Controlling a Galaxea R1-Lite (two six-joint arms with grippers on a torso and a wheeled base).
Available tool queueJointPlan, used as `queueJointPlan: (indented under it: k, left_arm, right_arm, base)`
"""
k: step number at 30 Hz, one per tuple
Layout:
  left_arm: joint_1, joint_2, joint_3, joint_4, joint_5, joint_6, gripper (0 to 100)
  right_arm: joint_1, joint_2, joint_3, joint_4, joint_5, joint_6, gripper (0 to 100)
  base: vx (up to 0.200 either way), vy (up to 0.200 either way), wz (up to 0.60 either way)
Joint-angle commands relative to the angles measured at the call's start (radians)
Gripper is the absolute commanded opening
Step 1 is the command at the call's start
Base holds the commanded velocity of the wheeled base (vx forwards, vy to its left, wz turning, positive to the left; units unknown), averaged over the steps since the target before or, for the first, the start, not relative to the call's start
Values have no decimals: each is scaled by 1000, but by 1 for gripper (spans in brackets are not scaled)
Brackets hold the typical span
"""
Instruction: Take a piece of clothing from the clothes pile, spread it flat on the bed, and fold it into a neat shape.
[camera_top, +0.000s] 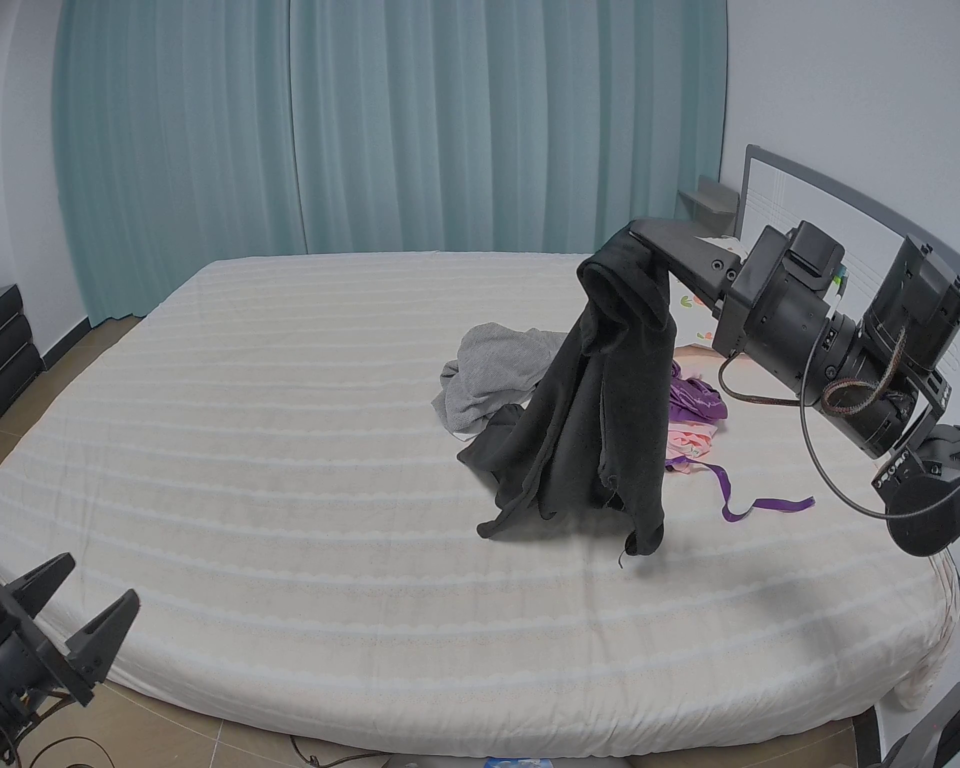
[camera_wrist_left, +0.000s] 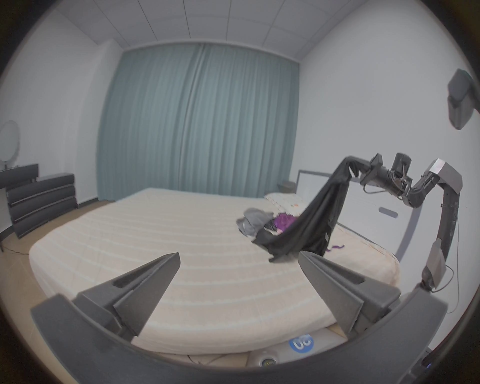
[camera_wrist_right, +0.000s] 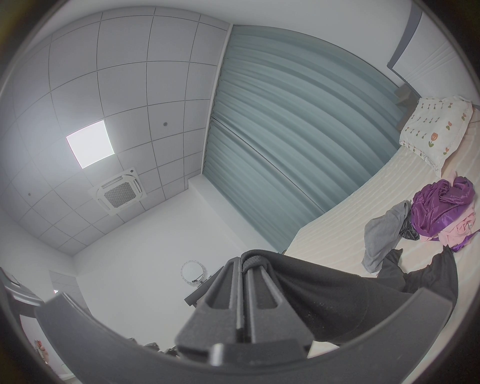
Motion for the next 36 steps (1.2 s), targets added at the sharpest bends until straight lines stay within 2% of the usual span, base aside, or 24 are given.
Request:
queueJointPlan:
  k: [1,6,9,16,20,23,25,28,36]
  left_arm:
    - [-103,484,4,-165,-70,-4,100]
    - [-108,718,-6,-260,-128,-36,100]
    - [-120,866,-19,-318,-133,-36,100]
    - [-197,1171,-45,-596,-113,-39,100]
    - [-250,1355,-131,-735,-42,-62,100]
    - [-293,1453,-246,-746,-24,-128,100]
    - [-304,1495,-287,-746,-23,-141,100]
    - [-339,1633,-410,-757,8,-141,100]
    - [-370,1755,-602,-718,22,-141,100]
  right_arm:
    - [19,7,-6,-1,1,-1,0]
    - [19,7,-5,0,1,-1,0]
    - [17,5,-9,0,1,-1,0]
    - [17,7,-12,4,1,-1,0]
    - [17,7,-15,7,2,-3,0]
    - [16,10,-29,10,2,-1,0]
    - [16,10,-29,10,2,-1,0]
    - [17,7,-28,10,-1,-1,0]
    - [8,10,-28,10,-1,-1,0]
  base:
    - [0,0,0]
    - [0,0,0]
    - [0,0,0]
    - [0,0,0]
    - [0,0,0]
    - [0,0,0]
    - [0,0,0]
    - [0,0,0]
    - [0,0,0]
